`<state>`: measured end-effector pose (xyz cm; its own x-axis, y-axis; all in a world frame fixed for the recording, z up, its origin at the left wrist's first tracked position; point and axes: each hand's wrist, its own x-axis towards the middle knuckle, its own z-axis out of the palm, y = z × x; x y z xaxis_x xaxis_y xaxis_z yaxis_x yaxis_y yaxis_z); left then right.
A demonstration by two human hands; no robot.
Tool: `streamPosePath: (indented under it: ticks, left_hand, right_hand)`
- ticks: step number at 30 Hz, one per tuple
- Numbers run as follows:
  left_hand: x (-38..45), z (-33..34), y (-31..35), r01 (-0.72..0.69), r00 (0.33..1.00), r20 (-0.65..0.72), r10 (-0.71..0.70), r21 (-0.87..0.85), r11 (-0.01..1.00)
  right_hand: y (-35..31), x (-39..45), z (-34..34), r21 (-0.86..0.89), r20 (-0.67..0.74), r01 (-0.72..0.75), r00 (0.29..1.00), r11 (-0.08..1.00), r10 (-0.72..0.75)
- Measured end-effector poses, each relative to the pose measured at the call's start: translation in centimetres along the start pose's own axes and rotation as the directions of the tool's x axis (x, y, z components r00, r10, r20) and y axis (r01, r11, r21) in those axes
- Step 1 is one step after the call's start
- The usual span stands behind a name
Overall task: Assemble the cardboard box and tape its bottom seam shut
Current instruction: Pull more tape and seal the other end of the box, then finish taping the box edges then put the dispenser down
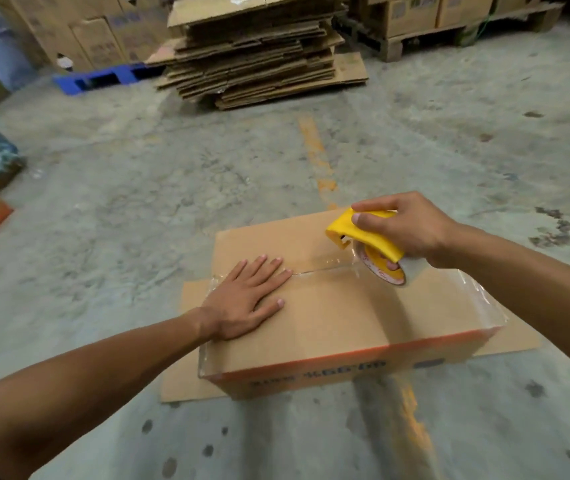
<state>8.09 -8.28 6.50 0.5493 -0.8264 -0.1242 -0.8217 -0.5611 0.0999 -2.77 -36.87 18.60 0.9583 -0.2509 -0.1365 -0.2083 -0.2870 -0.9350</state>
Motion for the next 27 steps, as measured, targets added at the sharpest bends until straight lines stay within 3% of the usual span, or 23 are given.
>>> streamPosePath:
  ticks: [6, 14, 17, 19, 21, 23, 25, 27]
  left_hand:
    - [4.3, 1.5, 10.8, 0.056, 0.996, -0.068, -0.059, -0.050, 0.997]
    - [9.8, 1.6, 22.6, 0.080, 0.997, 0.006, -0.080, -0.107, 0.991]
    - [11.4, 0.6, 24.3, 0.024, 0.999, 0.029, -0.017, -0.227, 0.974]
    - [12.1, -0.2, 24.0, -0.015, 1.000, 0.012, 0.021, -0.399, 0.917]
    - [12.1, -1.8, 22.7, -0.001, 0.999, -0.026, -0.019, -0.614, 0.789]
    - [11.9, -3.4, 20.8, 0.073, 0.994, 0.013, -0.105, -0.810, 0.581]
    - [11.5, -5.7, 19.0, 0.195, 0.976, 0.166, -0.143, -0.956, 0.219]
    - [11.0, -8.0, 17.8, 0.346, 0.935, 0.352, -0.048, -0.933, -0.100]
  right_hand:
    - [-0.8, -0.7, -1.5, 0.067, 0.015, 0.010, 1.000, 0.998, -0.011]
    - [-0.9, -1.8, -3.5, 0.121, 0.014, -0.003, 1.000, 0.993, 0.001]
    - [-0.4, -2.3, -4.6, 0.133, 0.010, -0.005, 1.000, 0.991, 0.004]
    - [-0.2, -2.7, -5.7, 0.170, 0.001, -0.013, 1.000, 0.985, 0.013]
    - [-0.1, -3.2, -7.3, 0.218, 0.010, -0.034, 0.999, 0.975, 0.033]
    - [0.4, -4.0, -9.4, 0.303, 0.069, -0.097, 0.994, 0.948, 0.080]
    - [1.0, -5.1, -11.5, 0.421, 0.171, -0.170, 0.979, 0.891, 0.107]
    - [2.0, -6.2, -13.2, 0.525, 0.265, -0.210, 0.961, 0.825, 0.077]
